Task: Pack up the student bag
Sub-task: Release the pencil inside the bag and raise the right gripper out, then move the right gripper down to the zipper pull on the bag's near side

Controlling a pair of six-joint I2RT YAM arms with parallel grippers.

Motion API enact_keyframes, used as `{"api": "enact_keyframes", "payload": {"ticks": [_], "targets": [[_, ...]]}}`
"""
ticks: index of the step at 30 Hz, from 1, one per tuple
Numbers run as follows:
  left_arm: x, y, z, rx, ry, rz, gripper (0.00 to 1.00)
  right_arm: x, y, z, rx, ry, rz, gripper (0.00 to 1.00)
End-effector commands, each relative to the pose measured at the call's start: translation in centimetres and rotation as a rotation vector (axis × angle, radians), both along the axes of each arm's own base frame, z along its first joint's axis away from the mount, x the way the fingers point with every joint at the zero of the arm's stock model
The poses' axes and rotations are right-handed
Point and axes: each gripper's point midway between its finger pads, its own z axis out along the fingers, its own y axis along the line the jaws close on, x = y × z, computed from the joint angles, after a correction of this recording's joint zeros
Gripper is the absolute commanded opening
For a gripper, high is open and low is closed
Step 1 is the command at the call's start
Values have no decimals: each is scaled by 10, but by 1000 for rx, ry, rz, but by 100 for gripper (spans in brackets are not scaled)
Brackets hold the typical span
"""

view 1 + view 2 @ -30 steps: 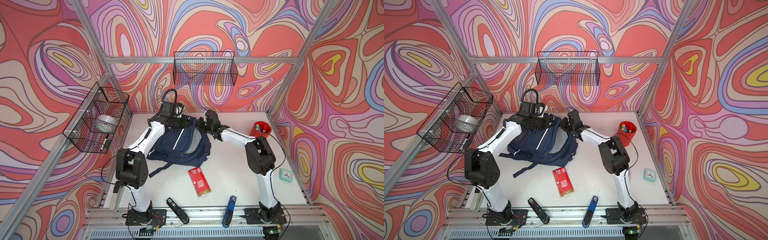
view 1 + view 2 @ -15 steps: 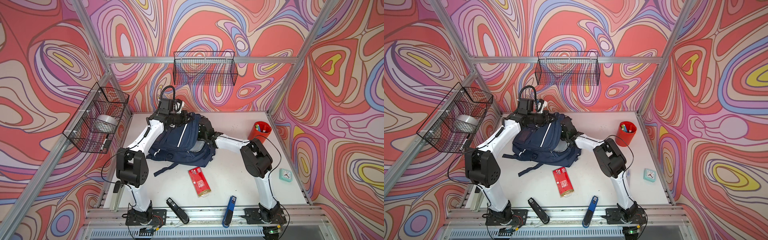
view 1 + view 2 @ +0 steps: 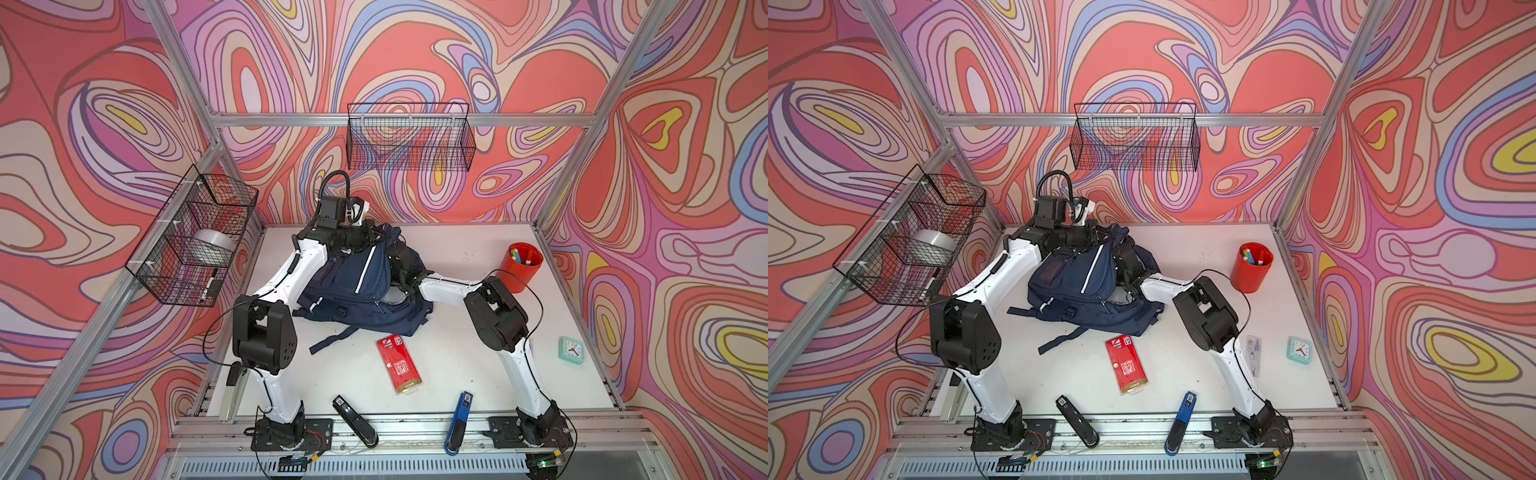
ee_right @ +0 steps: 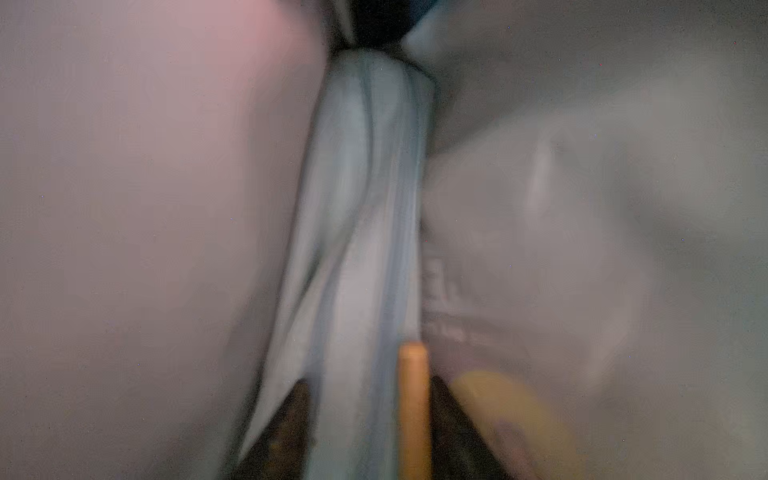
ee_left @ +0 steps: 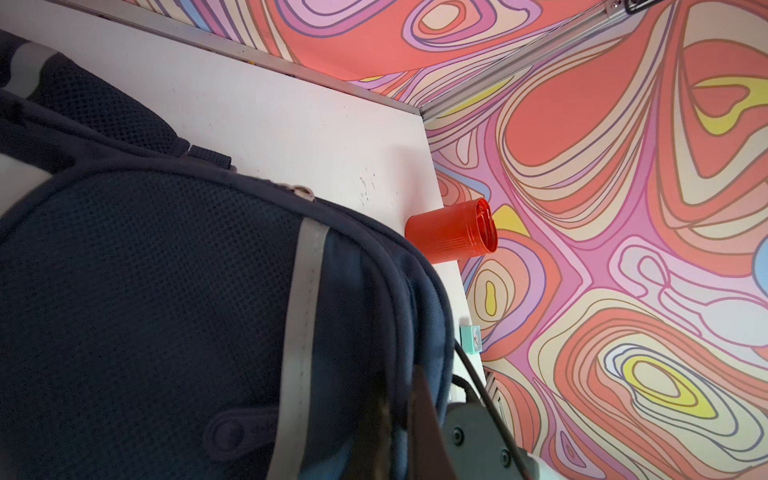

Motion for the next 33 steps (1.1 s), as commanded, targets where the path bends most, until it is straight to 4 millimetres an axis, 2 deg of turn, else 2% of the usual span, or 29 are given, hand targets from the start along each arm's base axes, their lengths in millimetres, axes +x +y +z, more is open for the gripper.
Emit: {"api": "enact_keyframes", "payload": {"ticks": [1, 11, 16, 17, 20, 23, 26, 27, 29, 30, 31, 33], "targets": [[-8, -6, 33, -42, -97, -62, 0, -11, -17, 0, -100, 17, 39, 57], [-5, -2, 19, -31, -80, -36, 0, -32, -79, 13, -165, 76, 43, 63], [-5, 3, 0, 9, -47, -8, 0, -47, -109, 25, -258, 45, 61, 75], [-5, 7, -7, 35, -41, 3, 0, -50, -115, 31, -298, 16, 64, 91], [-5, 12, -18, 86, -36, 17, 0, -61, -135, 43, -400, -37, 64, 93], [-5, 15, -26, 121, -27, 18, 0, -73, -159, 68, -481, -143, 32, 93], [-5, 17, -32, 142, -20, 21, 0, -88, -179, 95, -477, -304, -22, 92], [-5, 17, -34, 145, -15, 17, 0, -94, -183, 102, -470, -357, -27, 97], [-5, 16, -37, 145, -5, 15, 0, -100, -200, 101, -483, -367, -94, 98], [-6, 15, -38, 140, -1, 11, 0, -105, -201, 97, -472, -362, -74, 98], [-6, 15, -39, 135, 4, 9, 0, -111, -194, 95, -475, -388, 0, 96], [-6, 14, -40, 130, 9, 7, 0, -115, -188, 82, -495, -322, 54, 92]]}}
